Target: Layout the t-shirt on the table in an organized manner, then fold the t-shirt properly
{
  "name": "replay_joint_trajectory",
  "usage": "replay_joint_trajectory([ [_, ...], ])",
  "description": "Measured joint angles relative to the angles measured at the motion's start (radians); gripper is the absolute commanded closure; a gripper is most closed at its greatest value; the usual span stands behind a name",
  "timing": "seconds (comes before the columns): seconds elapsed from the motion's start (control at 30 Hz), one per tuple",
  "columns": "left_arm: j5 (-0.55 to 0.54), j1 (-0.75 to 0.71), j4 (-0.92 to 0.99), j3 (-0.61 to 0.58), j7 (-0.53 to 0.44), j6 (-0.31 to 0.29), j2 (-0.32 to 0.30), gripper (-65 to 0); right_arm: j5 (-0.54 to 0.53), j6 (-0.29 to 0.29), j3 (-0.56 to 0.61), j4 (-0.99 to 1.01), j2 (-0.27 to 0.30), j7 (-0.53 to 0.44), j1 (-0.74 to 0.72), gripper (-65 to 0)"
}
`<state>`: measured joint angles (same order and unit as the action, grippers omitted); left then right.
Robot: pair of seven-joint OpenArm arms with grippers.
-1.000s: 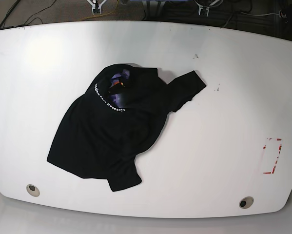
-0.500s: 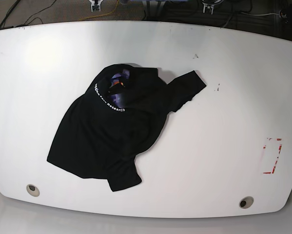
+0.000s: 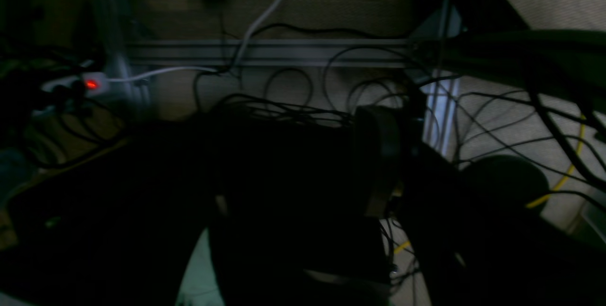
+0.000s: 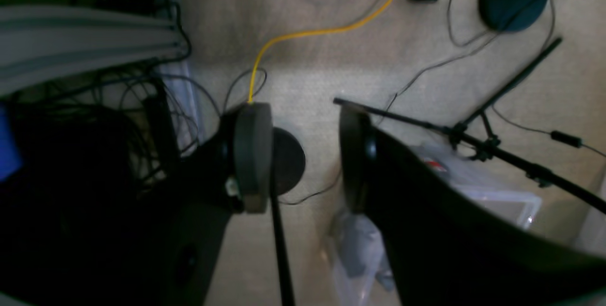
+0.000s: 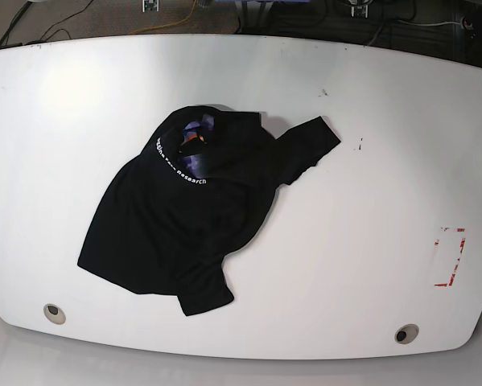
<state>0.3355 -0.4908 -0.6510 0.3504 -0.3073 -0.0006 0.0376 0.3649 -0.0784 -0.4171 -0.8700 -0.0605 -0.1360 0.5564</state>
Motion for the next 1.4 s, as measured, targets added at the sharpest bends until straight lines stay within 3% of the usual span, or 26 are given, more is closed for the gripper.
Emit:
replay_joint_trajectory([
  [0.2, 0.0, -0.06, -0.087, -0.001, -0.003, -0.01, 0.001, -32.4, 0.0, -0.007, 0.002, -0.103, -0.026, -0.001, 0.068, -23.8],
  [0.33, -0.001, -0.109, -0.151, -0.001, -0.004, -0.066, 0.003, -32.4, 0.001, -0.011, 0.004, -0.153, -0.032, 0.006, 0.106, -23.6],
  [0.57, -0.001, -0.22, -0.314, -0.002, -0.006, -0.099, 0.026, -32.4, -0.002, -0.061, 0.005, -0.271, -0.051, 0.004, 0.185, -23.6],
  [0.87, -0.001, -0.355, -0.505, 0.001, 0.0, -0.089, 0.042, -32.4, -0.022, -0.086, 0.005, -0.417, -0.079, 0.007, 0.295, -23.4],
  [1.07, -0.001, -0.436, -0.62, -0.004, -0.001, -0.101, 0.053, -32.4, -0.1, -0.075, 0.087, -0.531, -0.062, 0.006, 0.394, -23.4],
  [1.4, -0.001, -0.55, -0.777, -0.002, 0.001, -0.097, 0.048, -32.4, -0.108, -0.077, 0.144, -0.732, -0.076, 0.01, 0.572, -23.3],
])
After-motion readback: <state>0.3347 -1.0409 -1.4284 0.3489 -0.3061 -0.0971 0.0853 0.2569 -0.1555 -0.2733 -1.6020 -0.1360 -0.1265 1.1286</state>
